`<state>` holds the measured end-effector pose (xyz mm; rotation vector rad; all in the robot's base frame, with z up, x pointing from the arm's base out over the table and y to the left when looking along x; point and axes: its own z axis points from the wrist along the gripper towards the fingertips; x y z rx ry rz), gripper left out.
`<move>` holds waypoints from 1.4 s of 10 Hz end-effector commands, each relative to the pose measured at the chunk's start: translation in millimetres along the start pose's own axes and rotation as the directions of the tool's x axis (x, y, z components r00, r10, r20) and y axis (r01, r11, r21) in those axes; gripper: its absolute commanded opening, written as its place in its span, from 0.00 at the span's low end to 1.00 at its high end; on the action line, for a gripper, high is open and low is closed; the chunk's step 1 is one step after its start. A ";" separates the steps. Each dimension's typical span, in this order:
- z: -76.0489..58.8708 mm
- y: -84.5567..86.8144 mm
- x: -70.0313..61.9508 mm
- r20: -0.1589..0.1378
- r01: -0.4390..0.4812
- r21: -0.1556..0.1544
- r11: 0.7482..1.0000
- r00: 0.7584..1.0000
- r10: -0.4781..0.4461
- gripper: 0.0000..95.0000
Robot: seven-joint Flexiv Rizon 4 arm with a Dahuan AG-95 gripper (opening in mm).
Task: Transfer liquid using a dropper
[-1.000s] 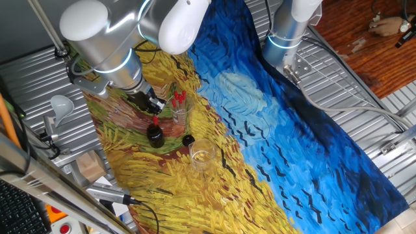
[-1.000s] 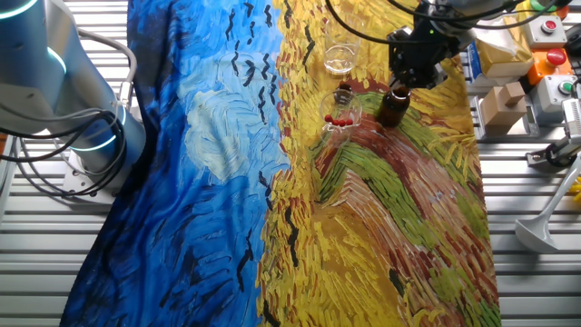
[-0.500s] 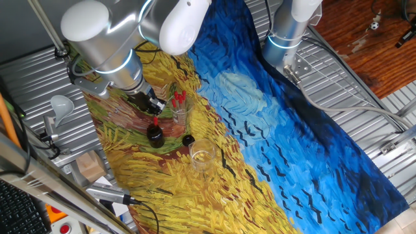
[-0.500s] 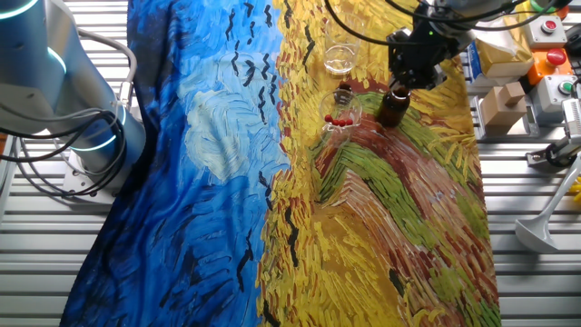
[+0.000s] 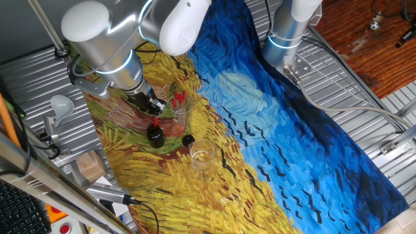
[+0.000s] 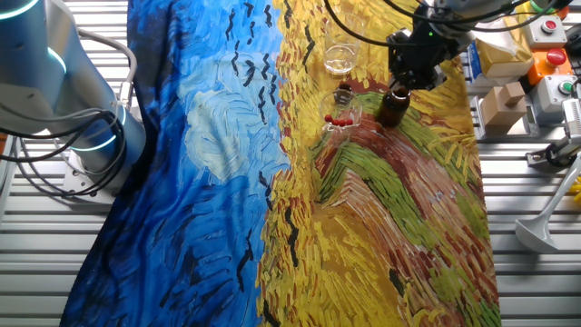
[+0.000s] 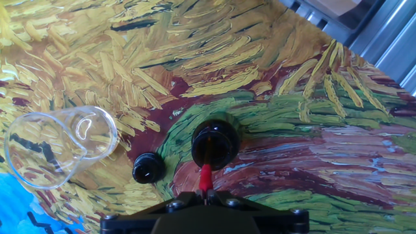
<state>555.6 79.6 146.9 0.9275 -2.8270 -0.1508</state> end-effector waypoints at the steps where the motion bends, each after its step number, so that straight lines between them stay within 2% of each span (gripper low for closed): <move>1: 0.4 -0.1 0.3 0.000 0.001 0.002 1.000 1.000 -0.001 0.00; 8: 1.8 -0.4 0.2 0.005 0.010 0.000 1.000 1.000 -0.010 0.00; 9: 2.1 -0.4 0.1 0.008 0.012 0.000 1.000 1.000 -0.012 0.20; 14: 3.7 -0.8 0.0 0.009 0.019 0.001 1.000 1.000 -0.019 0.20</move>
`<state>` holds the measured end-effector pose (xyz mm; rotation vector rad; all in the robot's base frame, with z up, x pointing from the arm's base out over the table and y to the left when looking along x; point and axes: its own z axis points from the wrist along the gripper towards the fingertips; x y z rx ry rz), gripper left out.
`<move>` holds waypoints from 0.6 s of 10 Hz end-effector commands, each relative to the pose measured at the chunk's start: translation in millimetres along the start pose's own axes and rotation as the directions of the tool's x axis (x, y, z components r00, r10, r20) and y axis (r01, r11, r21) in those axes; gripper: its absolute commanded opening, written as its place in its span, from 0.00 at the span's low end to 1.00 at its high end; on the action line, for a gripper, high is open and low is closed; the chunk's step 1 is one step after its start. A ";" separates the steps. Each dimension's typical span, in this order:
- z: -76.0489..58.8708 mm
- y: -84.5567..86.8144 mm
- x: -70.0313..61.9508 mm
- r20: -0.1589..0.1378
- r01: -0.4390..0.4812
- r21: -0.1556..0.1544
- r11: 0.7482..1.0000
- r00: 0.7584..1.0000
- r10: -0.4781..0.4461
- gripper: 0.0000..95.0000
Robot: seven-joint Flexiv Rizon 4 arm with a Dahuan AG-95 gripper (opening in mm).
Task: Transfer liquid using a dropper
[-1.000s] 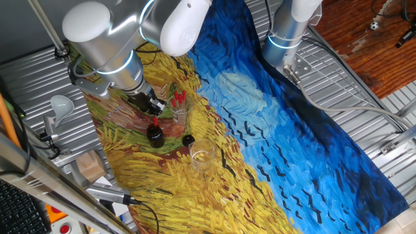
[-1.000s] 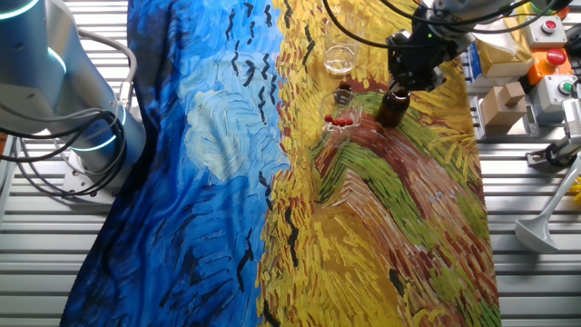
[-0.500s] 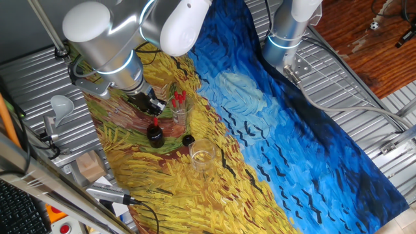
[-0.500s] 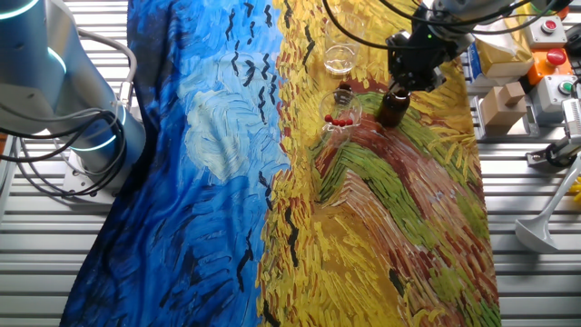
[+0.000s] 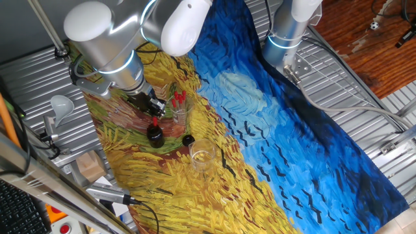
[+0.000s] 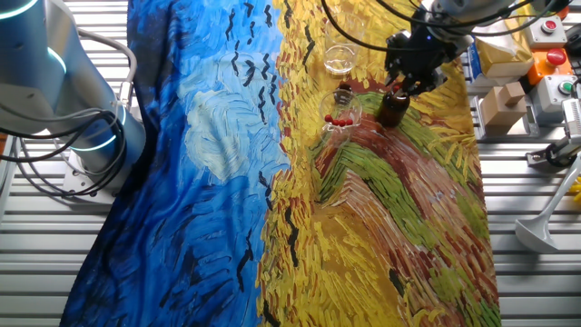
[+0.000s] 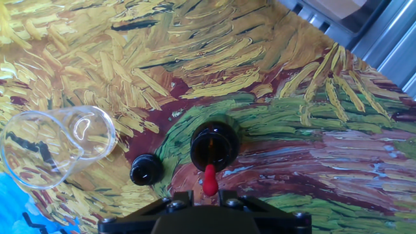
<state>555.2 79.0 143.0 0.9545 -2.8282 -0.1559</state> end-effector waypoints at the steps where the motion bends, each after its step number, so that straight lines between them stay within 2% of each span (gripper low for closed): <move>1: -0.1 0.0 -0.3 0.001 0.003 -0.001 1.000 1.000 -0.003 0.20; 4: -0.5 0.1 0.3 0.007 0.007 -0.001 1.000 1.000 -0.007 0.20; 6: 0.1 -0.2 2.0 0.034 0.013 0.002 1.000 0.999 -0.013 0.20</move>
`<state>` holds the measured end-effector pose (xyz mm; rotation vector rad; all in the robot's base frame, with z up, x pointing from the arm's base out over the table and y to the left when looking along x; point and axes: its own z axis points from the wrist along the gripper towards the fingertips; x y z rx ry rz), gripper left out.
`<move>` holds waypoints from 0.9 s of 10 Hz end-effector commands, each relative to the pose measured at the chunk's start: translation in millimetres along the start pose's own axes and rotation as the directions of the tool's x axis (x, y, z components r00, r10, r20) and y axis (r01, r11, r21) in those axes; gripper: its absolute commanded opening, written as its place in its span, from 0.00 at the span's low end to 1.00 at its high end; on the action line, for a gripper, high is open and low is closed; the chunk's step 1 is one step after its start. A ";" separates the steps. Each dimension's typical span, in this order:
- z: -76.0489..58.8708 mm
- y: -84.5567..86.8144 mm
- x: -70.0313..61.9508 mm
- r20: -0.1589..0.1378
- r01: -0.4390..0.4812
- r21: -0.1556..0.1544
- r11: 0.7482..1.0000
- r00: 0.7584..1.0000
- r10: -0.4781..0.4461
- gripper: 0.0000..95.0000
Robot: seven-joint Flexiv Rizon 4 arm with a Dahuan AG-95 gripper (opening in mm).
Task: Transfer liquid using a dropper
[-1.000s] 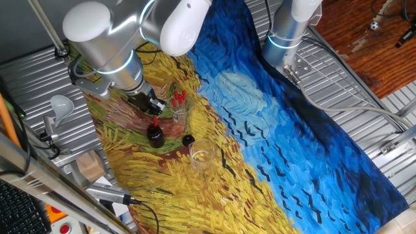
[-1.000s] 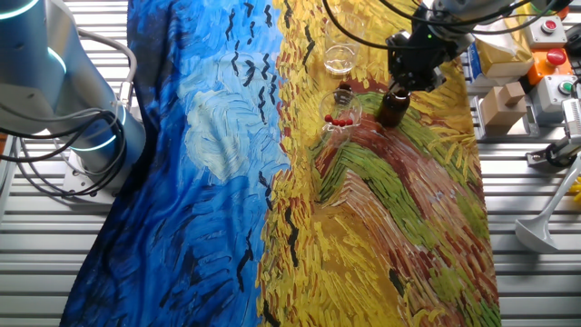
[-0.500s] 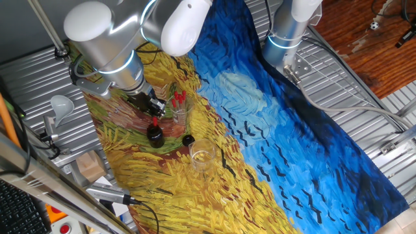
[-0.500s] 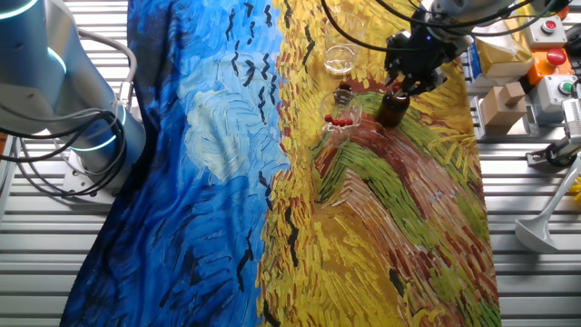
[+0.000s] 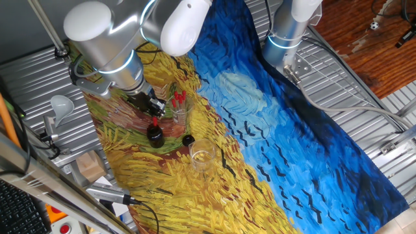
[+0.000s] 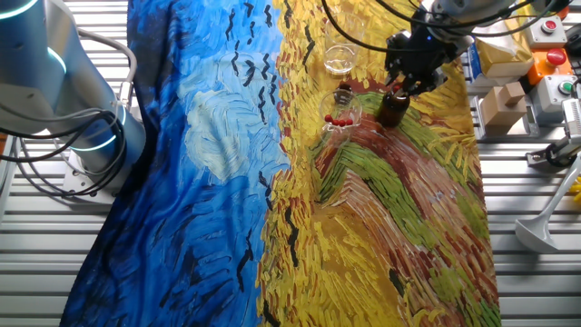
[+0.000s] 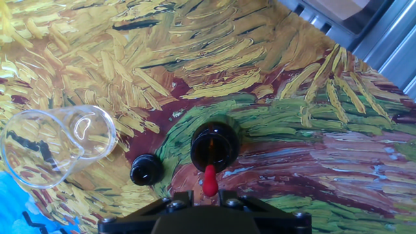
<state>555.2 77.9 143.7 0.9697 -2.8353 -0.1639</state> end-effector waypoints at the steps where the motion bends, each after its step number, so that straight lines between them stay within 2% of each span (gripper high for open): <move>1: 1.6 0.2 2.5 0.035 0.004 0.004 1.000 0.999 -0.004 0.40; 2: 2.1 -0.3 3.9 0.049 0.004 0.000 1.000 0.999 -0.004 0.40; 7: 1.1 -0.2 5.0 0.066 0.002 0.001 1.000 0.998 -0.002 0.40; 9: -1.7 0.8 5.7 0.067 0.001 0.012 1.000 0.998 -0.002 0.40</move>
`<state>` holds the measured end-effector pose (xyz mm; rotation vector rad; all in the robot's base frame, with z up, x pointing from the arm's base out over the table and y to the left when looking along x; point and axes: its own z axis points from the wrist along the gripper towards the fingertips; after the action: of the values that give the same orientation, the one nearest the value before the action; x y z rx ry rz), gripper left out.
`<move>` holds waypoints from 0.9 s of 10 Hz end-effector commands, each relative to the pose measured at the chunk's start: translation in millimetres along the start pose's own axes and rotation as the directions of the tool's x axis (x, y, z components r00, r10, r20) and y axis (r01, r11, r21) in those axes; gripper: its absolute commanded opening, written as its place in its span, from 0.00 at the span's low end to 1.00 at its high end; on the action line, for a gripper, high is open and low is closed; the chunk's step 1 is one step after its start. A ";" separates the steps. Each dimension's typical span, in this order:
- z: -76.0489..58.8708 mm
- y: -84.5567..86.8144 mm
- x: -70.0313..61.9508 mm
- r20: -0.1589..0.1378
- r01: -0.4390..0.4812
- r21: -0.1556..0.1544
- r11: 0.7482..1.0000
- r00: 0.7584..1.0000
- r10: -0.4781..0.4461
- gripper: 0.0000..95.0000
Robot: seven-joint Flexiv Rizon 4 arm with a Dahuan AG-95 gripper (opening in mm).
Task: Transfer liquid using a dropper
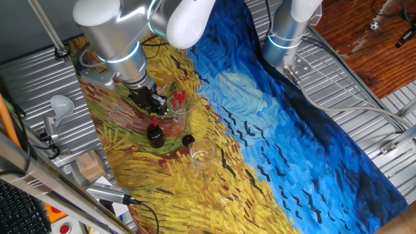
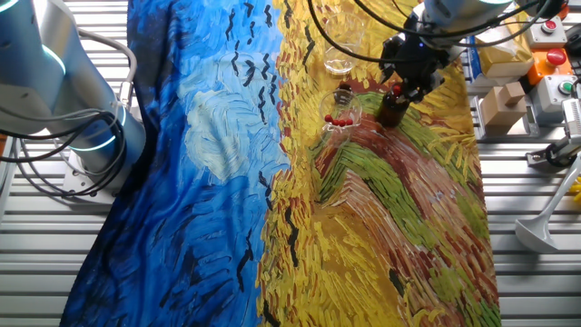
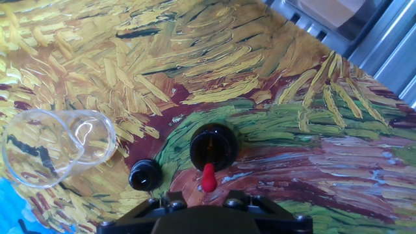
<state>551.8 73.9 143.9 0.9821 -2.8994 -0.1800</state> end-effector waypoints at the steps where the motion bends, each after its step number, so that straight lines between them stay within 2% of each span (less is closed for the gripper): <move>1: -4.3 2.9 2.2 0.002 0.004 0.000 1.000 1.000 -0.004 0.40; 4: -8.9 7.2 16.3 0.030 0.008 0.013 1.000 1.000 -0.009 0.40; 7: -13.1 12.7 32.2 0.040 -0.010 0.028 1.000 0.999 0.009 0.40; 9: -17.3 18.1 44.1 0.074 -0.041 0.066 0.997 0.997 0.036 0.40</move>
<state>511.7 60.9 163.6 0.9522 -2.9865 -0.1364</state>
